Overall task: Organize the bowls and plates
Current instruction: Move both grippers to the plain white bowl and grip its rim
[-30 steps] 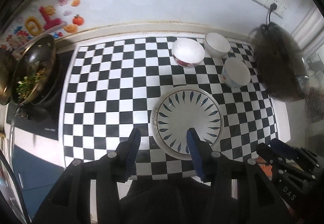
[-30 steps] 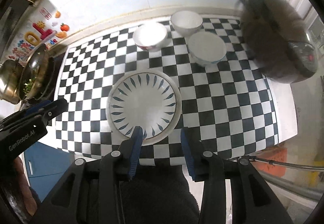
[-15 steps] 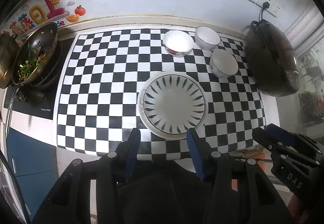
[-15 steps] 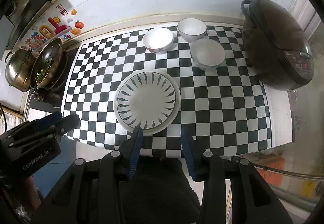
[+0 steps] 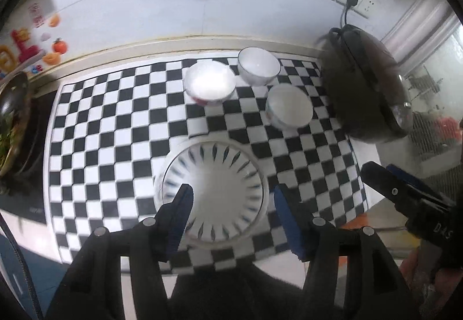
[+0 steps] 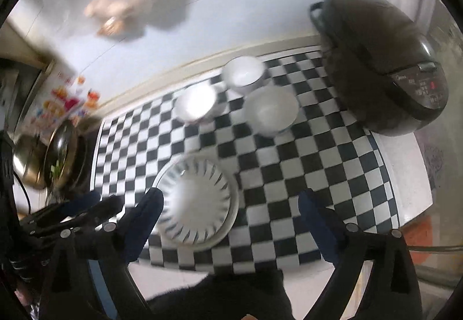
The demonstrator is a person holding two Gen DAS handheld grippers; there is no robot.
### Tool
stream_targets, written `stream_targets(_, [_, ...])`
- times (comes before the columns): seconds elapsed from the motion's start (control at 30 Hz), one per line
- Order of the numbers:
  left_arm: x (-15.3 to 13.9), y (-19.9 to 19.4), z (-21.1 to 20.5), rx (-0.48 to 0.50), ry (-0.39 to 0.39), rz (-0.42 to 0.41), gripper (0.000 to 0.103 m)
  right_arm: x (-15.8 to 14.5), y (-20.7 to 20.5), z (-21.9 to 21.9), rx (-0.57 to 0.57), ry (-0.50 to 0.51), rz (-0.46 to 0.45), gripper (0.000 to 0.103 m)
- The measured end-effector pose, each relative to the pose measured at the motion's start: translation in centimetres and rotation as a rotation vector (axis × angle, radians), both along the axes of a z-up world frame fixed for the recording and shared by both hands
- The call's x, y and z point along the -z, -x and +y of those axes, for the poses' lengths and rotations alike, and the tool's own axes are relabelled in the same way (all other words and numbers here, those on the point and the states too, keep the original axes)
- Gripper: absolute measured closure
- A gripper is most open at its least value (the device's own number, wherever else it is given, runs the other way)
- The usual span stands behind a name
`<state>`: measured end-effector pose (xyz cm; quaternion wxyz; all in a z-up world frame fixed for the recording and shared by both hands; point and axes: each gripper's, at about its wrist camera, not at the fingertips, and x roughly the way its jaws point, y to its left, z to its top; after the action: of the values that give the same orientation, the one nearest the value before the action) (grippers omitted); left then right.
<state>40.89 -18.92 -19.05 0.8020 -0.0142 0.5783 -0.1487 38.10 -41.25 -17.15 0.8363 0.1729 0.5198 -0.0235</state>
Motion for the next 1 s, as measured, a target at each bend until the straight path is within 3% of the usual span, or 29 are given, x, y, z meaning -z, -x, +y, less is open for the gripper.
stream_targets(0.23, [3.5,-8.3,-0.1,-0.040,-0.037,0.053,0.047,3.5,-8.3,-0.6,-0.070,-0.114,0.065,0.007])
stream_targets(0.43, [8.8,-16.6,1.5,-0.138,0.015,0.186,0.049,9.4,-19.8,1.3,-0.179,-0.243,0.156,0.008])
stream_targets(0.57, [12.3,-20.9,2.2,-0.188,0.025,0.241,0.049,13.7,-25.3,2.7,-0.218,-0.293,0.230,0.010])
stream_targets(0.8, [17.4,-25.4,2.4,-0.203,0.060,0.323,0.050,20.4,-30.8,5.1,-0.252,-0.300,0.375,0.036])
stream_targets(0.93, [19.7,-26.8,1.6,-0.165,0.052,0.368,0.078,22.9,-31.9,5.9,-0.242,-0.303,0.422,0.051])
stream_targets(1.0, [20.3,-27.0,1.1,-0.141,0.043,0.376,0.082,23.8,-32.3,6.2,-0.228,-0.282,0.437,0.057])
